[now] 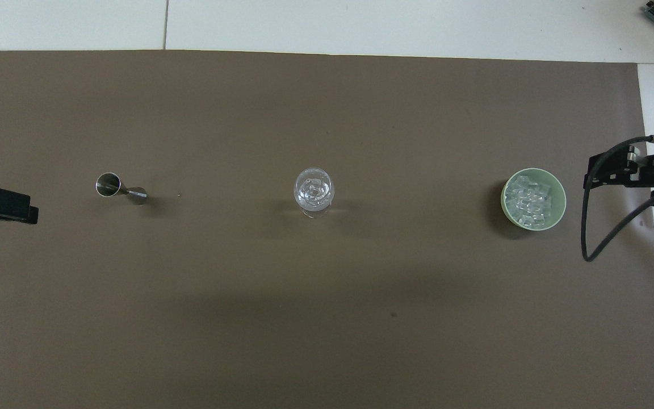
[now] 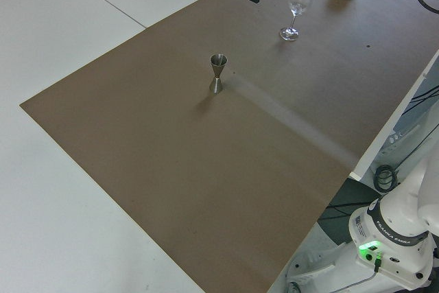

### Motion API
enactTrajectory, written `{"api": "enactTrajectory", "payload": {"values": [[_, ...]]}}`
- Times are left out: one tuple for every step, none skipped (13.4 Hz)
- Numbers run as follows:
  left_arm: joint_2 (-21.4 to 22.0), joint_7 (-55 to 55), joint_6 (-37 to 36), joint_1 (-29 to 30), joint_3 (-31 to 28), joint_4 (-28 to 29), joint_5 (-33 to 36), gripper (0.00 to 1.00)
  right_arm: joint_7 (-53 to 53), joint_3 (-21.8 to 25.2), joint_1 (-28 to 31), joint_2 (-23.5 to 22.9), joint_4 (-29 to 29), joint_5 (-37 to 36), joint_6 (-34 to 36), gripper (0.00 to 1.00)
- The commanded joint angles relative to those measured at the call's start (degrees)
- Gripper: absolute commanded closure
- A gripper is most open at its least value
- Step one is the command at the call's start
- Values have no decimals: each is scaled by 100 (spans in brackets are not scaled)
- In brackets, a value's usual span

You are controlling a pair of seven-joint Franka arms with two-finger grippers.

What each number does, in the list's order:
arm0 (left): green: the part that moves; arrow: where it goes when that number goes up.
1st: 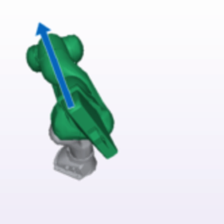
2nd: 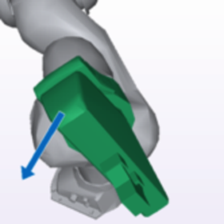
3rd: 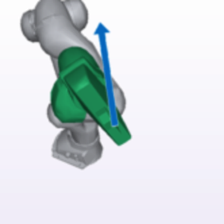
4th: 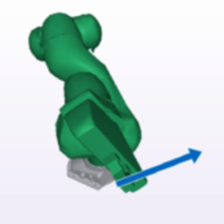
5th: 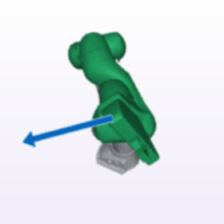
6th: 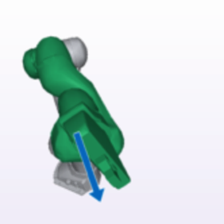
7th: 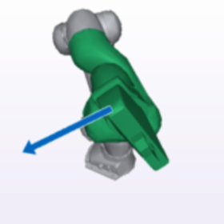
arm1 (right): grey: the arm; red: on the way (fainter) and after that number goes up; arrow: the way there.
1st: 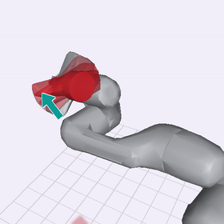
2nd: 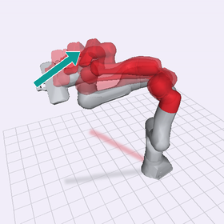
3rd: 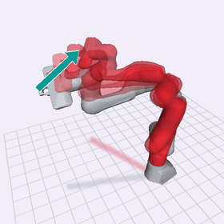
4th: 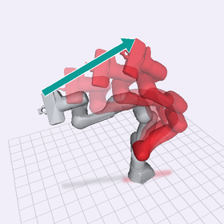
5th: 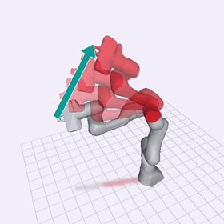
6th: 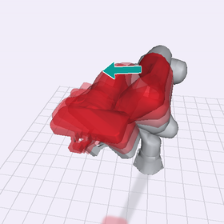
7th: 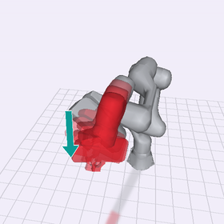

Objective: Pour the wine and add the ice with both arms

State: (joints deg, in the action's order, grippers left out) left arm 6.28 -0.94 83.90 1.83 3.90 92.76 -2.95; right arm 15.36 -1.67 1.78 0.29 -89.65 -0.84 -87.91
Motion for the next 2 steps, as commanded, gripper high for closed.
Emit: {"api": "enactTrajectory", "payload": {"values": [[93, -90, -41, -60, -21, 93, 102, 0, 2, -61, 85, 253, -325, 22, -165, 0], [101, -90, -49, -60, -21, 93, 102, 0, -15, -61, 85, 253, -325, 22, -165, 0]]}}
